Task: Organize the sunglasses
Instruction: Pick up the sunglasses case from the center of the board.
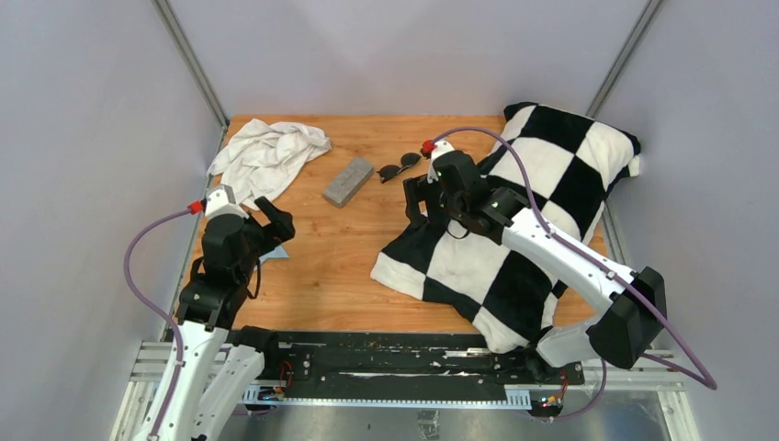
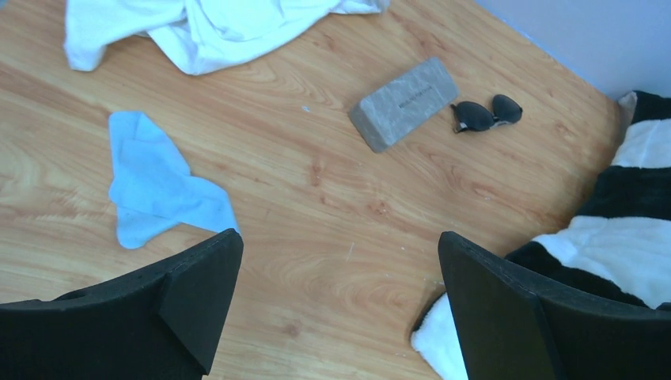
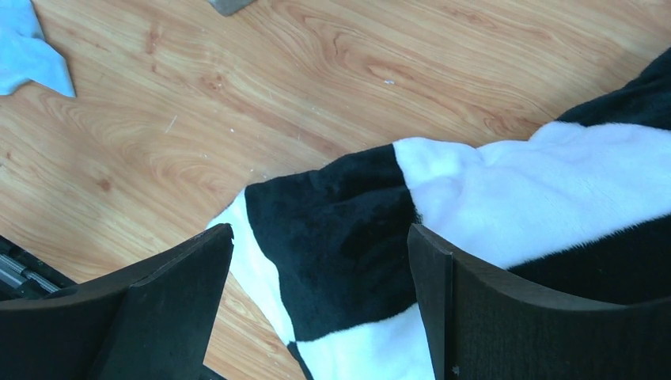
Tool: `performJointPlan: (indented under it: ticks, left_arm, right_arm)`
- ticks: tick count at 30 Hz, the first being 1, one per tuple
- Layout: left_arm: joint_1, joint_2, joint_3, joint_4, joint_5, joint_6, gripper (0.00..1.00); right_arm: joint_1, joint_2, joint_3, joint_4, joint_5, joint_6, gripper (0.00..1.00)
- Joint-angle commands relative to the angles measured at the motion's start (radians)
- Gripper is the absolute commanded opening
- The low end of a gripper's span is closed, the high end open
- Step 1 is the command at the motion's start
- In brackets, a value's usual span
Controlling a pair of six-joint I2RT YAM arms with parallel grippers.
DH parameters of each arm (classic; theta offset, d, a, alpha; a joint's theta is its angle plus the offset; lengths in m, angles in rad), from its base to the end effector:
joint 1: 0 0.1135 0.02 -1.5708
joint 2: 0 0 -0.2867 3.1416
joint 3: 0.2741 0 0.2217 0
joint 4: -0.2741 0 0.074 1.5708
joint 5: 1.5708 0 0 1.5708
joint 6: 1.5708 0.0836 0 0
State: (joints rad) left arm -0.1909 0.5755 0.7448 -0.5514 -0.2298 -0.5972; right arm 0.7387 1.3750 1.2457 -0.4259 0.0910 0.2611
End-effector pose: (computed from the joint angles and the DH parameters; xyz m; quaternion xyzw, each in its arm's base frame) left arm 0.1253 -0.0048 0.3067 -0.2289 0.7932 -0.1259 0.5501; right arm 0.2397 0.2080 0.3438 -0.1850 0.8534 0.1980 0.4454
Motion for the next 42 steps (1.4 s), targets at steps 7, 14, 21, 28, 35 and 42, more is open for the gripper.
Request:
performJointPlan:
  ticks: [7, 14, 21, 28, 35, 42]
  left_arm:
    - [0.007, 0.049, 0.035, -0.132, -0.095, 0.035, 1.0]
    - [0.007, 0.324, 0.141, -0.217, 0.009, 0.122, 1.0]
    - [0.005, 0.514, 0.283, -0.216, 0.04, 0.152, 1.0]
    - [-0.019, 0.762, 0.467, -0.172, 0.051, 0.331, 1.0]
    - [-0.086, 1.026, 0.662, -0.155, 0.039, 0.459, 1.0]
    - [-0.087, 1.264, 0.848, -0.16, 0.181, 0.492, 1.0]
  right_arm:
    - [0.013, 0.168, 0.103, 0.026, -0.057, 0.024, 0.86]
    - [0.026, 0.332, 0.215, 0.015, -0.026, 0.007, 0.85]
    - [0.027, 0.522, 0.358, -0.112, 0.033, 0.04, 0.86]
    - [0.025, 0.472, 0.252, -0.184, 0.103, 0.065, 0.86]
    - [0.026, 0.336, 0.128, -0.196, 0.068, 0.078, 0.87]
    - [0.026, 0.261, 0.136, -0.26, 0.077, 0.061, 0.87]
